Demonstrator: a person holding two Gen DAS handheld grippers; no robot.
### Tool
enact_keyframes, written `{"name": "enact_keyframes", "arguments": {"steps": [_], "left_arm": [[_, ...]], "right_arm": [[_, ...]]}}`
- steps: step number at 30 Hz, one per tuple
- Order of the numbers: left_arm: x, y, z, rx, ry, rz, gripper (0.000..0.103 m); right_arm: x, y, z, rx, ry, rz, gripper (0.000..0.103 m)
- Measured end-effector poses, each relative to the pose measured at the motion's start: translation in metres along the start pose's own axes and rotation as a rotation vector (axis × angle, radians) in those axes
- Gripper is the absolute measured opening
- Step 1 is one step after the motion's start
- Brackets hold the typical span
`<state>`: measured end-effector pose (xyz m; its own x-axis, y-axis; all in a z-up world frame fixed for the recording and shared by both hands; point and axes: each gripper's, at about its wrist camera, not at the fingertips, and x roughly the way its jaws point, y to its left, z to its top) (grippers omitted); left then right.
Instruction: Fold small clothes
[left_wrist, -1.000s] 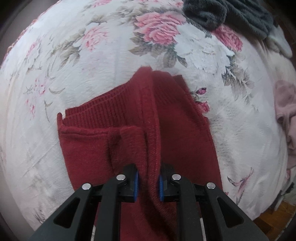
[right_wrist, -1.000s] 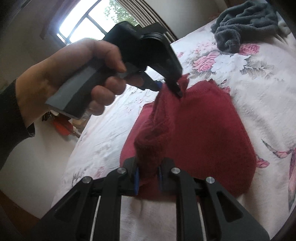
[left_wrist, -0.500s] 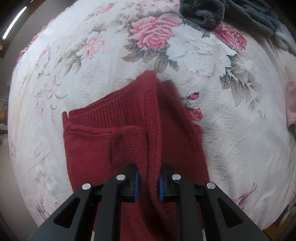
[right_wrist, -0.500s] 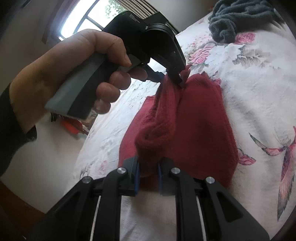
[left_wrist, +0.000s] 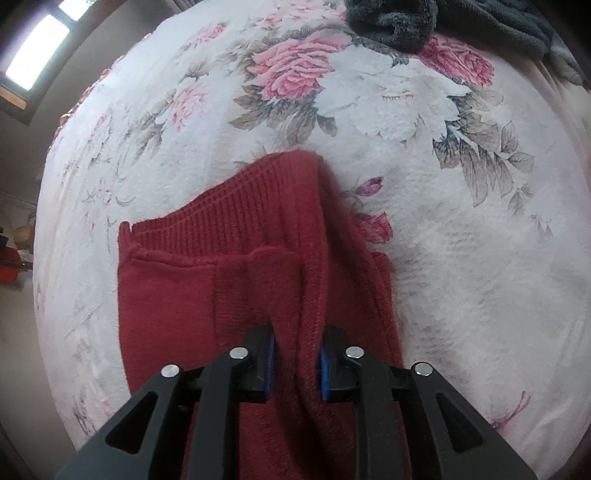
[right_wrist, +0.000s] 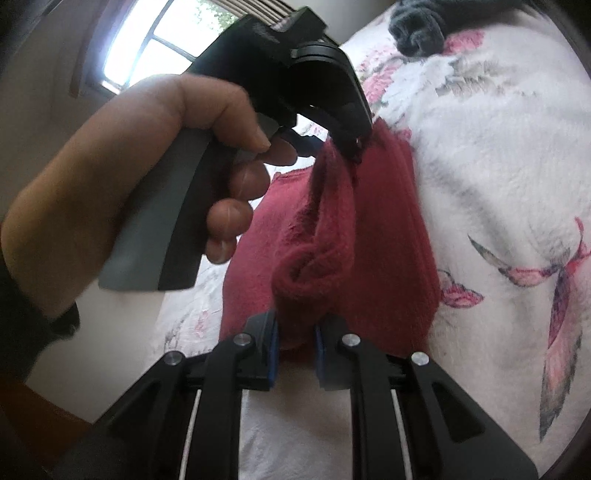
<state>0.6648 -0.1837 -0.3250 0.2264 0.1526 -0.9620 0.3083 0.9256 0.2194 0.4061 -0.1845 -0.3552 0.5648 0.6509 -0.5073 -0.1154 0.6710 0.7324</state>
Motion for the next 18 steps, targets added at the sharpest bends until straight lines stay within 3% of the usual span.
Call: {"name": "enact_keyframes", "arguments": {"steps": [3,5,8,11,18], "left_arm": [[-0.003,0.002,-0.002,-0.029,-0.046,-0.071,0.035],[-0.006,0.004,-0.003,-0.043,-0.082,-0.154,0.046],[-0.014,0.008,-0.007,-0.048,-0.14,-0.272,0.051],[-0.024,0.018,-0.012,-0.058,-0.192,-0.378,0.053],[-0.055,0.064,-0.038,-0.055,-0.269,-0.513,0.055]], "right_arm": [[-0.003,-0.01,-0.001,0.045,0.003,0.023,0.017],[-0.004,-0.014,0.0,0.07,0.003,0.043,0.02],[-0.006,-0.023,0.002,0.121,-0.002,0.059,0.029],[-0.013,-0.037,0.003,0.213,-0.035,0.088,0.056],[-0.016,-0.061,0.001,0.355,-0.044,0.218,0.064]]}}
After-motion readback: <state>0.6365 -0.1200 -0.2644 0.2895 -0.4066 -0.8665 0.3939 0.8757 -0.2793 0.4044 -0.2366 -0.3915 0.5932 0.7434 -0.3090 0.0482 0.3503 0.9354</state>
